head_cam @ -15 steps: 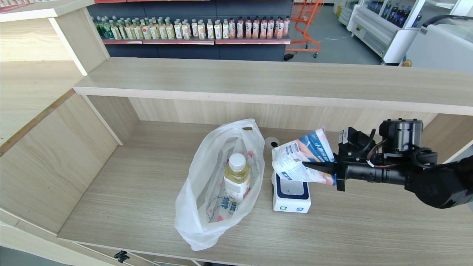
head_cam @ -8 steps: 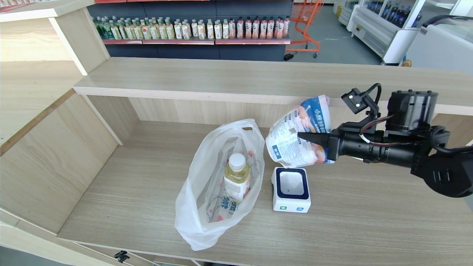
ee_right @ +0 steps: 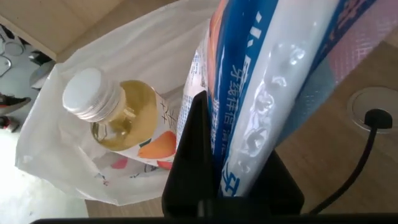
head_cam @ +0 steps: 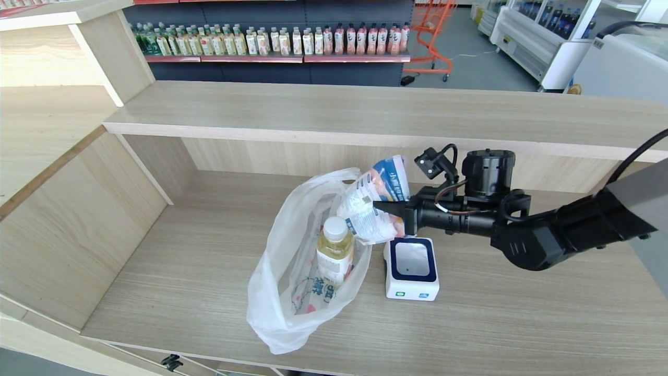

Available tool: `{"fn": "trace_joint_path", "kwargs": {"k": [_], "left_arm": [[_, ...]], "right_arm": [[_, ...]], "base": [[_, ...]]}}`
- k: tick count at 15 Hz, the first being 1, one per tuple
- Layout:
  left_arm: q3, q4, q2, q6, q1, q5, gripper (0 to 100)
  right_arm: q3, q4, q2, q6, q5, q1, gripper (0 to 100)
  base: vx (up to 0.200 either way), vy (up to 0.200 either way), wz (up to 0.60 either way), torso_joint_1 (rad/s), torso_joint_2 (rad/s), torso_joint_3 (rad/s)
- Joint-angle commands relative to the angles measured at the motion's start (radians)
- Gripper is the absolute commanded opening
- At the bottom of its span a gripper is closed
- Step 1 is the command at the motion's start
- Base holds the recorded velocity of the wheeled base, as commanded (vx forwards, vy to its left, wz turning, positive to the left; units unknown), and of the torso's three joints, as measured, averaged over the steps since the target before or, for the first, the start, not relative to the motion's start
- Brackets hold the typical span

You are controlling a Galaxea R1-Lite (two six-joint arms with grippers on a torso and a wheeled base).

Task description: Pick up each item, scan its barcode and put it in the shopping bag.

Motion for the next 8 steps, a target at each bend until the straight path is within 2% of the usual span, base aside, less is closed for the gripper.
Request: {"fn": "trace_joint_path", "kwargs": {"k": [1, 4, 5, 8], "left_arm": [[0.0, 0.0, 0.0, 0.0, 0.0, 0.001, 100], [0.0, 0.0, 0.002, 0.0, 0.0, 0.001, 100], [0.0, 0.0, 0.0, 0.0, 0.0, 0.001, 100], [0.0, 0.0, 0.002, 0.0, 0.0, 0.001, 100]], "right_arm": [[-0.039, -0.019, 0.105, -0.037, 0.0, 0.01, 0], [-0.102, -0.019, 0.162, -0.072, 0.0, 0.016, 0], [-0.115, -0.019, 0.168, -0.072, 0.0, 0.021, 100], [-0.131, -0.019, 0.122, 0.017, -0.001, 0.038, 100]], "base": [[0.0, 0.0, 0.0, 0.0, 0.0, 0.0], [0.0, 0.0, 0.0, 0.0, 0.0, 0.0], [0.0, 0.0, 0.0, 0.0, 0.0, 0.0], [0.0, 0.0, 0.0, 0.0, 0.0, 0.0]]}}
